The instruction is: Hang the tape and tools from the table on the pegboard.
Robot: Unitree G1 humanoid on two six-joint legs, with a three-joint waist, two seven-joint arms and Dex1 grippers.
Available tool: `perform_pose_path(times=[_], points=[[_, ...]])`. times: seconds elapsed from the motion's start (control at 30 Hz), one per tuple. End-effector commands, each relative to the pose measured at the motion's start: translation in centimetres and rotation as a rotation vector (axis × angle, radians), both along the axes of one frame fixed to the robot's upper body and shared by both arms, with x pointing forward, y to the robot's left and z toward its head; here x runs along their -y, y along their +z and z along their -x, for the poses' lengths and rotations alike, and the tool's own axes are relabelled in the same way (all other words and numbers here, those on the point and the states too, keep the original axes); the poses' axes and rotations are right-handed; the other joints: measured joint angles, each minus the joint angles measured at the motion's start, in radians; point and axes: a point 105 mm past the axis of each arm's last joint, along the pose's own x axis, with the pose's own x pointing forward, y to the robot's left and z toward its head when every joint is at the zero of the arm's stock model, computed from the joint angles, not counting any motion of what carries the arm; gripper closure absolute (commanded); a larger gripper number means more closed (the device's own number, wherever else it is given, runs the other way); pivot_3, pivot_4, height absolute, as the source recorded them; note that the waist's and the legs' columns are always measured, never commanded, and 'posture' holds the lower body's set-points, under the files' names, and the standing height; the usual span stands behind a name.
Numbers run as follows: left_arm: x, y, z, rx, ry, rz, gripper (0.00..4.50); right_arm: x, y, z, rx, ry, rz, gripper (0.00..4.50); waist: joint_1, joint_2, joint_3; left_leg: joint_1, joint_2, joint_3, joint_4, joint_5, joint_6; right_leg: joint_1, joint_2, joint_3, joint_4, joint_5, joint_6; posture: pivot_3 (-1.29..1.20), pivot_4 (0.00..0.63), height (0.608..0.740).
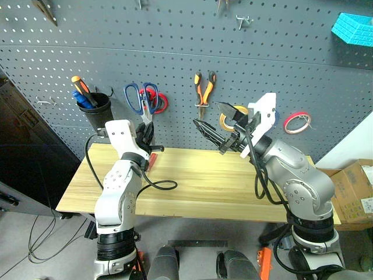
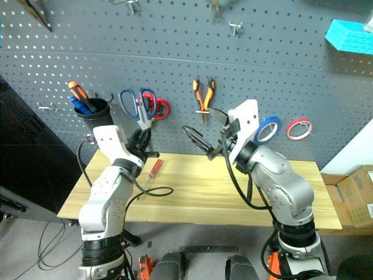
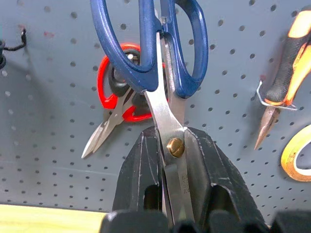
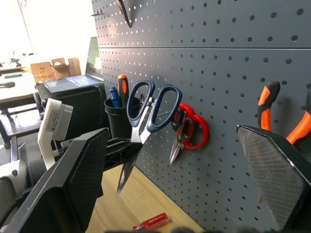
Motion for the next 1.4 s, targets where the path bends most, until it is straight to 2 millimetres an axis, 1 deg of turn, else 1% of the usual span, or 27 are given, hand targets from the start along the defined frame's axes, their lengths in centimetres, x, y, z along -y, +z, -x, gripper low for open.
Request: perform_pose_path(times=[0.03,0.1,0.13,0.3,0.37,0.47,0.53,0.57,0.6,0.63,0.73,0.8,0.87,0.93,1.0,1.07,1.13,1.2,1.27,1.33,1.37,1.4], points=[[0.4,0.5,-0.4,0.005,-0.047,0.042,3.87,0.5,1.5,0.4,0.066,-0.016,-0.016,0.0,-0.001,0.0,0.0,0.003,0.0,0.0,0.0,0.0,0.0,0.003,0.0,0.0,0.0,0.0,0.0,0.11,0.053,0.74],[0.4,-0.2,-0.7,-0.033,-0.063,0.057,3.87,0.5,1.5,0.4,0.065,-0.019,-0.017,0.0,-0.001,0.0,0.0,0.008,0.0,0.0,0.0,0.0,0.0,0.008,0.0,0.0,-0.002,-0.004,0.002,0.11,0.054,0.74],[0.4,-0.6,-0.8,-0.054,-0.073,0.072,3.87,0.5,1.5,0.3,0.064,-0.021,-0.017,0.0,-0.001,0.0,0.0,0.008,0.0,0.0,0.0,0.0,0.0,0.008,0.0,0.0,-0.002,-0.006,-0.001,0.11,0.056,0.74],[0.5,-1.7,-2.0,-0.111,-0.134,0.061,3.87,0.6,1.5,0.3,0.063,-0.027,-0.017,0.0,-0.002,0.0,0.0,0.009,0.0,0.0,0.0,0.0,0.0,0.008,0.0,0.0,-0.001,-0.006,-0.002,0.11,0.061,0.74],[0.4,-1.8,-2.6,-0.112,-0.144,0.033,3.87,0.6,1.5,0.3,0.062,-0.027,-0.017,0.0,-0.002,0.0,0.0,0.009,0.0,0.0,0.0,0.0,0.0,0.008,0.0,0.0,-0.001,-0.006,-0.002,0.1,0.063,0.74],[-0.2,-1.1,-3.8,-0.088,-0.148,-0.007,3.87,0.6,1.4,0.5,0.058,-0.013,-0.01,0.0,-0.003,0.0,0.0,0.009,0.0,0.0,0.0,0.0,0.0,0.009,0.0,0.0,-0.001,-0.006,-0.002,0.09,0.066,0.74],[-0.8,-0.1,-4.7,-0.053,-0.144,-0.036,3.37,0.6,1.3,0.6,0.059,0.003,0.0,0.0,-0.006,0.0,0.0,0.009,0.0,0.001,0.0,0.0,0.0,0.009,0.0,0.001,-0.001,-0.004,-0.001,0.09,0.068,0.74],[-1.1,0.4,-5.1,-0.037,-0.137,-0.044,3.2,0.5,1.3,0.6,0.062,0.008,0.004,0.0,-0.007,0.0,0.0,0.009,0.0,0.001,0.0,0.0,0.0,0.009,0.0,0.0,-0.001,-0.002,-0.001,0.08,0.068,0.74],[-1.3,0.8,-5.5,-0.025,-0.134,-0.053,2.92,0.5,1.4,0.6,0.065,0.012,0.005,0.0,-0.01,0.0,0.0,0.009,0.001,0.0,0.0,0.0,0.0,0.008,0.001,0.0,-0.001,-0.003,0.0,0.08,0.067,0.74],[-1.6,1.1,-5.7,-0.015,-0.131,-0.061,2.54,0.5,1.5,0.5,0.067,0.014,0.004,0.0,-0.013,0.0,0.0,0.009,0.001,0.0,0.0,0.0,0.0,0.008,0.001,0.0,-0.001,-0.004,0.001,0.08,0.068,0.74],[-2.0,1.1,-6.1,-0.01,-0.124,-0.073,1.48,0.5,1.5,0.4,0.072,0.013,0.005,0.0,-0.021,0.0,0.0,0.009,0.001,0.001,0.0,0.0,0.0,0.009,0.0,0.0,-0.001,-0.003,0.001,0.08,0.071,0.74],[-2.4,0.6,-6.0,-0.023,-0.11,-0.1,0.76,0.5,1.4,0.5,0.066,0.01,0.003,0.0,-0.024,0.0,0.0,0.009,0.001,0.001,0.0,0.0,0.0,0.009,0.0,0.001,-0.001,-0.003,0.001,0.07,0.075,0.74],[-2.2,0.0,-5.3,-0.03,-0.132,-0.2,0.05,0.5,1.0,0.6,0.057,0.007,0.006,0.0,-0.025,0.0,0.0,0.009,0.001,0.001,-0.001,0.0,0.0,0.008,0.0,0.001,-0.001,-0.002,0.0,0.07,0.082,0.74],[-2.2,-0.1,-4.2,-0.02,-0.138,-0.243,0.02,0.6,0.6,0.9,0.048,0.007,0.017,0.0,-0.028,0.0,0.0,0.009,0.001,0.001,-0.002,0.0,0.0,0.008,0.0,0.001,-0.001,-0.001,-0.002,0.07,0.094,0.74],[-2.9,0.4,-2.9,0.006,-0.111,-0.284,0.02,0.7,0.1,1.3,0.032,0.009,0.041,0.0,-0.03,0.001,0.0,0.009,0.001,0.002,-0.002,0.0,0.0,0.008,0.0,0.001,-0.001,-0.001,-0.002,0.06,0.103,0.74],[-4.1,0.7,-1.3,0.002,-0.071,-0.309,0.02,0.7,-0.8,2.1,-0.003,0.028,0.083,0.0,-0.03,0.001,0.003,0.009,0.002,0.002,-0.002,0.0,0.0,0.007,0.0,0.001,-0.001,-0.002,-0.005,0.06,0.122,0.74],[-5.3,0.3,0.0,-0.043,-0.039,-0.318,0.02,0.4,-2.2,2.7,-0.047,0.048,0.152,0.0,-0.031,0.002,0.005,0.009,0.003,0.003,-0.002,0.0,0.0,0.007,0.0,0.001,-0.001,-0.005,-0.009,0.06,0.143,0.74],[-6.6,-1.4,0.6,-0.137,-0.007,-0.334,0.02,-0.6,-4.4,3.1,-0.107,0.096,0.245,0.0,-0.031,0.006,0.009,0.01,0.006,0.004,-0.002,0.0,0.0,0.007,0.0,0.001,-0.001,-0.008,-0.006,0.06,0.171,0.74],[-7.2,-3.4,0.5,-0.244,-0.007,-0.355,0.02,-1.8,-5.7,3.4,-0.121,0.157,0.298,0.0,-0.031,0.011,0.024,0.013,0.007,0.005,-0.002,0.0,0.0,0.008,0.0,0.0,0.0,-0.007,-0.006,0.06,0.199,0.74],[-7.6,-5.9,-0.6,-0.373,-0.008,-0.364,0.02,-3.0,-7.0,2.8,-0.128,0.191,0.34,0.0,-0.028,0.012,0.041,0.013,0.011,0.006,-0.002,-0.001,-0.001,0.008,0.0,-0.002,-0.001,-0.007,-0.008,0.07,0.227,0.74],[-7.6,-6.9,-1.1,-0.428,-0.02,-0.369,0.02,-3.5,-7.5,2.5,-0.131,0.21,0.357,0.0,-0.025,0.013,0.051,0.016,0.011,0.005,-0.002,-0.002,-0.003,0.006,0.0,-0.004,-0.001,-0.007,-0.008,0.06,0.241,0.74],[-7.7,-7.3,-1.7,-0.454,-0.022,-0.383,0.02,-3.9,-8.2,2.2,-0.139,0.223,0.378,0.0,-0.024,0.013,0.059,0.016,0.011,0.004,-0.002,-0.004,-0.006,0.005,0.0,-0.006,-0.001,-0.007,-0.008,0.06,0.257,0.74]])
